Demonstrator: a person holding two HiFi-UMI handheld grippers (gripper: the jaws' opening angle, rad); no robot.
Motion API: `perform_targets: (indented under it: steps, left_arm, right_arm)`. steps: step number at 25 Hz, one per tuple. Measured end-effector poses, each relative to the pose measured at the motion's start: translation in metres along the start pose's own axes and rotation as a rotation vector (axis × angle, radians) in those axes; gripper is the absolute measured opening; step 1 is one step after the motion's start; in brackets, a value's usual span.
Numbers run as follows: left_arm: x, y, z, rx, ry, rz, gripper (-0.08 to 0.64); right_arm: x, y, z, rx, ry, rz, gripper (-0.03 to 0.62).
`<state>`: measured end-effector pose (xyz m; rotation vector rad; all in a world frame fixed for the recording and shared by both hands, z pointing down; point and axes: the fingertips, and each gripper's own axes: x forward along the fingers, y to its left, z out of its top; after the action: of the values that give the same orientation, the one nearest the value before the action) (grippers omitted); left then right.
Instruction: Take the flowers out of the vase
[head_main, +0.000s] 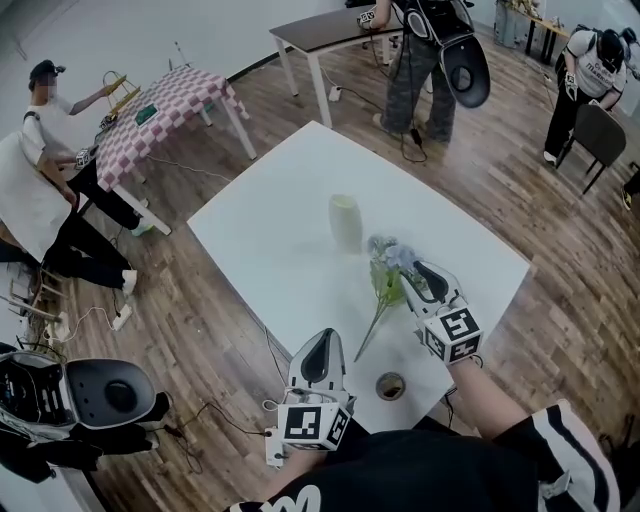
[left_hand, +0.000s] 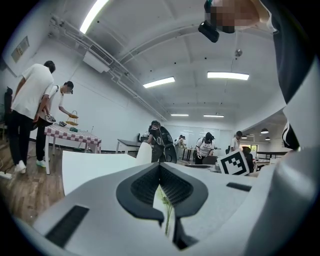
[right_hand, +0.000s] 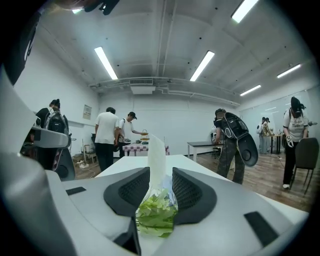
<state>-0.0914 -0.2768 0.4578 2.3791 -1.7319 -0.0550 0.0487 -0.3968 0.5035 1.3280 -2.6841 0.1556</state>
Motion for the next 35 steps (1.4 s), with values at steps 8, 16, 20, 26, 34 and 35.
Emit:
perform_targets:
  steps: [8, 16, 20, 26, 34, 35]
  left_arm:
    - [0.006, -0.011, 0.006, -0.006, -0.013, 0.008, 0.002]
    - [0.007, -0.027, 0.006, 0.015, -0.028, 0.035, 0.002]
    - [0.005, -0.036, 0.003, 0.021, -0.031, 0.061, 0.002]
    - [0.002, -0.042, 0.004, 0.023, -0.051, 0.105, 0.002]
    - [-0.009, -0.049, 0.001, 0.028, -0.056, 0.097, 0.002]
    - [-0.011, -0.051, 0.002, 0.029, -0.061, 0.090, 0.002]
  right_arm:
    - [-0.027, 0.033, 0.069, -0.097, -0.206, 0.083, 0.134]
    - [-0.054, 0.086, 0.088, -0.101, -0.285, 0.273, 0.025]
    - [-0.058, 0.098, 0.083, -0.100, -0.285, 0.328, 0.018]
    - [-0.064, 0.110, 0.085, -0.087, -0.291, 0.395, 0.018]
    - [-0.072, 0.125, 0.075, -0.133, -0.281, 0.430, 0.018]
    - [-0.075, 0.127, 0.078, -0.137, -0.289, 0.428, 0.018]
